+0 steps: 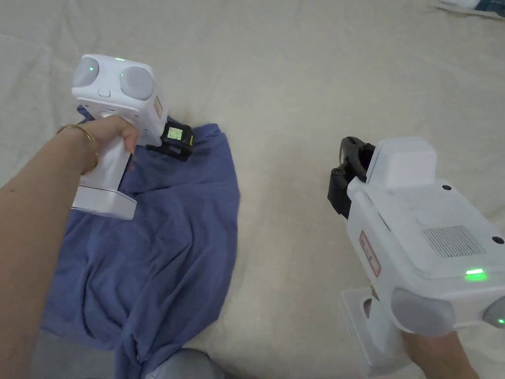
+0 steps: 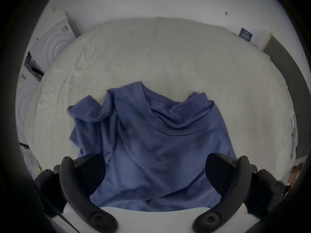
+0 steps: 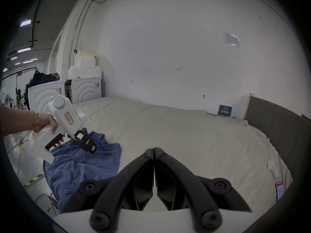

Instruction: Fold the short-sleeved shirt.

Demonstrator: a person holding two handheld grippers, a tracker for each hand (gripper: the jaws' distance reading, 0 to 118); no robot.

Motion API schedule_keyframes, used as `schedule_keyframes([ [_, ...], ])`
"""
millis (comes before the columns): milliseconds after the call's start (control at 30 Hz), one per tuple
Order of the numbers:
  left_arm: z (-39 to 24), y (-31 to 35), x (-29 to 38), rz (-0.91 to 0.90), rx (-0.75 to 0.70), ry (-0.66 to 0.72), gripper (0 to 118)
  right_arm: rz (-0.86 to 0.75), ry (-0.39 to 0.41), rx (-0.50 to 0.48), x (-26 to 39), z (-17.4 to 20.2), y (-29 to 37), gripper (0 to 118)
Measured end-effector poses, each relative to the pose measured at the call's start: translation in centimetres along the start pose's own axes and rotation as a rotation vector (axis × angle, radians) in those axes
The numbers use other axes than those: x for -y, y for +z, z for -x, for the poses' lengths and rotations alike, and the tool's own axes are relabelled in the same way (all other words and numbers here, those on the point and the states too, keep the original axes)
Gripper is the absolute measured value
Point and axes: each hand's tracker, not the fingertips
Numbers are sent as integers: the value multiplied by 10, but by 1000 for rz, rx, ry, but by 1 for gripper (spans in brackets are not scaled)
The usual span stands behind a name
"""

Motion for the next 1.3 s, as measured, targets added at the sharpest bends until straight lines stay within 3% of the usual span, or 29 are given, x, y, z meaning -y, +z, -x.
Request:
schedule_keyframes([
  [67,1,-14,-2,56,20,7,110,12,1,5,4,-2,-4,0],
  [167,-1,-30,-2,105,-1,18,80,25,-1,13,8,-6,-7,0],
  [267,0,-32,2,91,0,24,68,38,1,19,13,-10,-8,0],
  [300,0,-30,1,88,6,17,43,43,-2,21,15,-11,-8,0],
  [333,2,-27,3,79,29,5,26,49,-7,26,17,-12,-8,0],
  [367,1,-24,3,74,39,0,16,54,-12,29,18,-13,-9,0],
  [400,-1,-24,3,72,33,1,16,58,-18,31,20,-13,-8,0],
  [433,-2,-23,6,71,30,-2,0,62,-22,32,21,-13,-6,0],
  [567,-7,-18,22,30,6,-15,0,70,-26,34,24,-12,-2,0],
  [833,11,41,77,-352,59,247,0,45,-16,25,15,-11,28,0],
  [933,15,73,94,-473,56,323,0,16,-8,28,10,-9,47,0],
  [1133,15,158,117,-640,51,307,0,-24,-13,28,7,-11,87,0],
  [1300,25,233,127,-750,50,378,0,-79,-16,32,5,-17,120,0],
])
